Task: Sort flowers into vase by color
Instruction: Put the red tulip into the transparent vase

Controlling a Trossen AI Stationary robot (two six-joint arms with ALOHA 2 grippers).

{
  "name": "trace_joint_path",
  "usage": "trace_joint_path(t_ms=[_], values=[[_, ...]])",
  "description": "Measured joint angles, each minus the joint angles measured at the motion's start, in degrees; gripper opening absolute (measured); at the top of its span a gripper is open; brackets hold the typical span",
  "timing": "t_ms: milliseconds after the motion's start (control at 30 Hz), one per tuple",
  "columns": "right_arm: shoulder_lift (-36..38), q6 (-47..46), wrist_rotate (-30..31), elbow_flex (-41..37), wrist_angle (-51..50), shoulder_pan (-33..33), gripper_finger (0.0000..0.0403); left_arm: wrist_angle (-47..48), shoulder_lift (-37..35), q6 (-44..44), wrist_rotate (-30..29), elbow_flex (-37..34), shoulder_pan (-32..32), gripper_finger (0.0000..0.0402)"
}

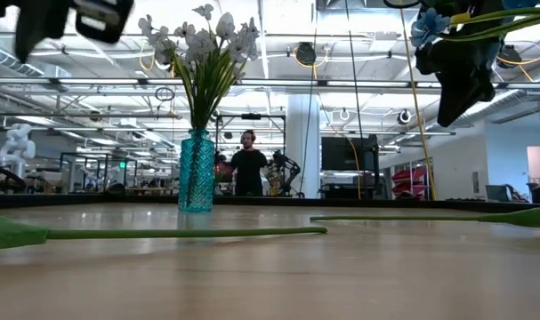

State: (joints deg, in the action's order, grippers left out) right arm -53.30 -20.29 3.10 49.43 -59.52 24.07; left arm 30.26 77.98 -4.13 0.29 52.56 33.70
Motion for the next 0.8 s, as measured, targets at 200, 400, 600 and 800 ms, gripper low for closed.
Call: trace_joint_path(t_ms=[200, 400, 600, 800], values=[[0.0, 0.0, 0.0, 0.0, 0.2, 0.0, 0.0077, -0.9, 5.3, -17.8, -2.5, 0.0, 2.0, 0.0099], [0.0, -1.4, 0.0, 0.0, 0.2, 0.0, 0.0077, -5.4, 13.7, -33.3, -1.5, 0.2, 4.1, 0.0099], [0.0, -3.1, -0.1, 0.0, 0.2, 0.0, 0.0077, -4.1, 19.4, -50.4, -3.6, 5.4, 5.1, 0.0099], [0.0, -3.1, -0.1, 0.0, 0.2, 0.0, 0.0077, -3.8, 21.2, -63.0, -3.7, 5.9, 5.5, 0.0099]])
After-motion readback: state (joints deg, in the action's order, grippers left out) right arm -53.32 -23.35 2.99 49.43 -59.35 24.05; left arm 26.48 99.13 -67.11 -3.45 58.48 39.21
